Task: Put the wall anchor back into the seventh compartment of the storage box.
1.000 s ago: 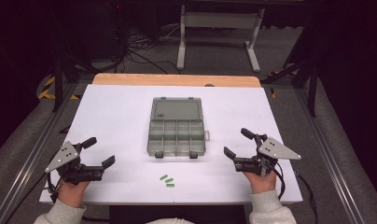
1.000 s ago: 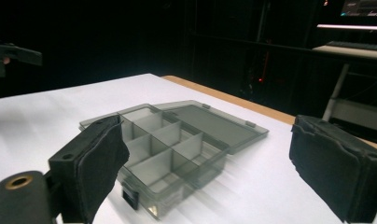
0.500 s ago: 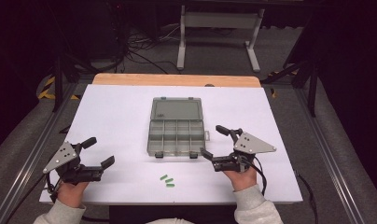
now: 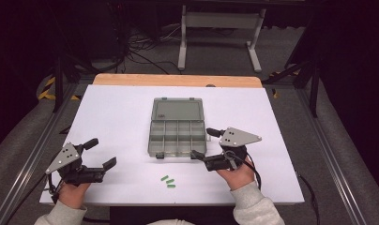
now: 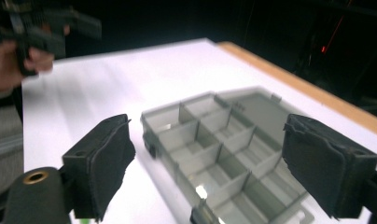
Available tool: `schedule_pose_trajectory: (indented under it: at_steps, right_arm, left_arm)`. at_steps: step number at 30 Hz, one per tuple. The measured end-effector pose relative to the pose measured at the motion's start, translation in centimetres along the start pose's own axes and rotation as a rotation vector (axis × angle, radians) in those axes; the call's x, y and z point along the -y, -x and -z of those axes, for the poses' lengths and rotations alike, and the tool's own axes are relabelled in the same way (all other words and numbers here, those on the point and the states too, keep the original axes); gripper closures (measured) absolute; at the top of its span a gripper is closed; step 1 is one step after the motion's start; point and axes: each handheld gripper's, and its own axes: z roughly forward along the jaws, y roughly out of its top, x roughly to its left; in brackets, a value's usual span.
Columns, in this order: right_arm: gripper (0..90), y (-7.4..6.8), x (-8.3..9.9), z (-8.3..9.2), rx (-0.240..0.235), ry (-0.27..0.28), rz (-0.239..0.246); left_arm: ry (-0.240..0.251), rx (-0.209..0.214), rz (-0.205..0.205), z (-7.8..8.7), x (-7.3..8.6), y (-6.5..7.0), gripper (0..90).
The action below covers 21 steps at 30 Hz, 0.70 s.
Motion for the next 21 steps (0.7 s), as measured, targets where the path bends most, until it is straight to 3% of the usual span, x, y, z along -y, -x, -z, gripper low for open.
schedule_pose_trajectory:
  at_steps: [10,21]
  right_arm:
    - [17.7,0.2,-1.6,-1.0,-0.028,-0.25,0.054]
    - [23.4,0.6,-2.6,-1.3,-0.059,-0.411,0.032]
  left_arm:
    - [-0.02,0.003,-0.007,-0.2,0.0,0.1,2.3]
    - [-0.026,0.005,-0.01,-0.2,0.0,0.1,2.2]
